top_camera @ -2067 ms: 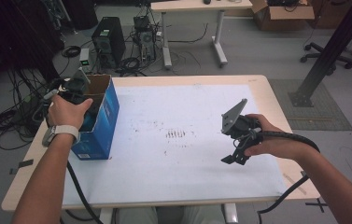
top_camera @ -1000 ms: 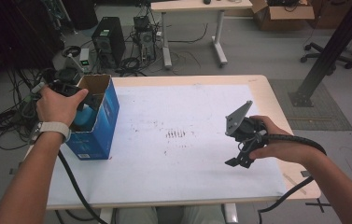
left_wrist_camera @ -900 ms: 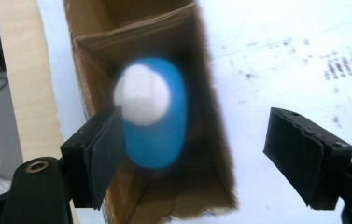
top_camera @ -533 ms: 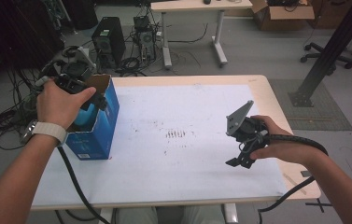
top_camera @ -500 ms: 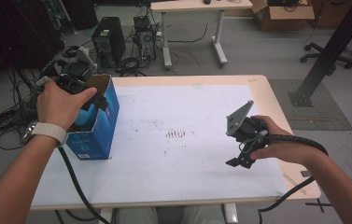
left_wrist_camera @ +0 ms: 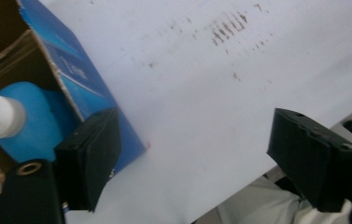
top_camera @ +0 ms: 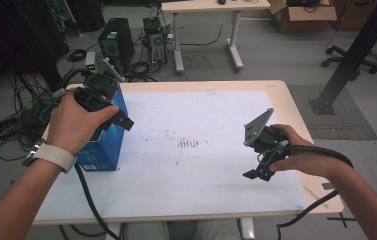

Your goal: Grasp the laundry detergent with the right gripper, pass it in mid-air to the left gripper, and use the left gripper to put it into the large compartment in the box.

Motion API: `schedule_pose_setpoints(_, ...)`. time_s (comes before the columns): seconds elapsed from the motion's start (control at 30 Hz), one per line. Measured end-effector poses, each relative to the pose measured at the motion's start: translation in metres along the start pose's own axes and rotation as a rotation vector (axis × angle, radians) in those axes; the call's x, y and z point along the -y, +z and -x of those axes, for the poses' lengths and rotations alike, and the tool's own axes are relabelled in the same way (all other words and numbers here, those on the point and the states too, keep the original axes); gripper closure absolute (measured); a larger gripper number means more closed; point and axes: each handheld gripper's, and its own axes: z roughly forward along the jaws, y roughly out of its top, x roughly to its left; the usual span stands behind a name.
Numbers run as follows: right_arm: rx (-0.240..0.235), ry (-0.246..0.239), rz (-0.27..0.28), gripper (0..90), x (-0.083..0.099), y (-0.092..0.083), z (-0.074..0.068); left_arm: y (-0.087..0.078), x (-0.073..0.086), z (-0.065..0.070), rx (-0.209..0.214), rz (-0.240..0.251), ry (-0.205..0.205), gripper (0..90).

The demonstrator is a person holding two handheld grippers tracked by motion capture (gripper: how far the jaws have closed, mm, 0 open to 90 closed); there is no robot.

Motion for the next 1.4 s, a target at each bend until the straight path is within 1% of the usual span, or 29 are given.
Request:
schedule_pose_setpoints(0.03, 0.0, -0.001, -0.001, 6.7, 0.0, 0.0, 0.0, 0.001, 0.0, 0.002, 0.004, -0.005, 0.005, 12.7)
schedule_pose_setpoints(0.1, 0.001, 0.0, 0.002, 6.7, 0.0, -0.001, 0.0, 0.002, 0.0, 0.007, 0.005, -0.011, 0.021, 11.8)
schedule_pose_setpoints(0.17, 0.003, 0.002, 0.001, 6.7, 0.001, -0.001, -0.001, 0.002, 0.0, 0.01, 0.017, -0.014, 0.034, 9.6)
schedule_pose_setpoints(0.3, 0.004, 0.005, 0.003, 6.7, 0.001, -0.002, -0.001, 0.003, 0.0, 0.019, 0.024, -0.017, 0.06, 9.3)
schedule_pose_setpoints(0.43, 0.006, 0.007, 0.003, 6.7, 0.002, -0.002, 0.0, 0.001, 0.0, 0.027, 0.04, -0.008, 0.082, 9.2)
schedule_pose_setpoints(0.5, 0.006, 0.007, 0.002, 6.7, 0.002, -0.002, 0.0, 0.001, 0.0, 0.029, 0.044, -0.007, 0.088, 8.1)
schedule_pose_setpoints(0.57, 0.007, 0.007, 0.0, 6.7, 0.001, -0.003, 0.0, 0.001, 0.0, 0.032, 0.059, -0.007, 0.087, 5.3)
schedule_pose_setpoints(0.7, 0.007, 0.007, 0.001, 6.7, 0.001, -0.003, 0.0, -0.001, 0.0, 0.035, 0.087, 0.003, 0.092, 4.8)
schedule_pose_setpoints(1.0, 0.007, 0.013, -0.001, 6.7, 0.002, -0.004, -0.001, 0.002, -0.002, 0.045, 0.093, -0.012, 0.122, 4.6)
schedule_pose_setpoints(1.13, 0.01, 0.013, -0.004, 6.7, 0.002, -0.005, 0.0, 0.004, -0.004, 0.052, 0.099, -0.028, 0.148, 4.5)
schedule_pose_setpoints(1.27, 0.016, 0.012, 0.002, 6.7, 0.001, -0.009, 0.001, 0.005, -0.006, 0.055, 0.109, -0.029, 0.161, 4.6)
schedule_pose_setpoints(1.4, 0.017, 0.012, 0.007, 6.7, 0.0, -0.009, 0.003, 0.007, -0.006, 0.057, 0.109, -0.029, 0.168, 4.6)
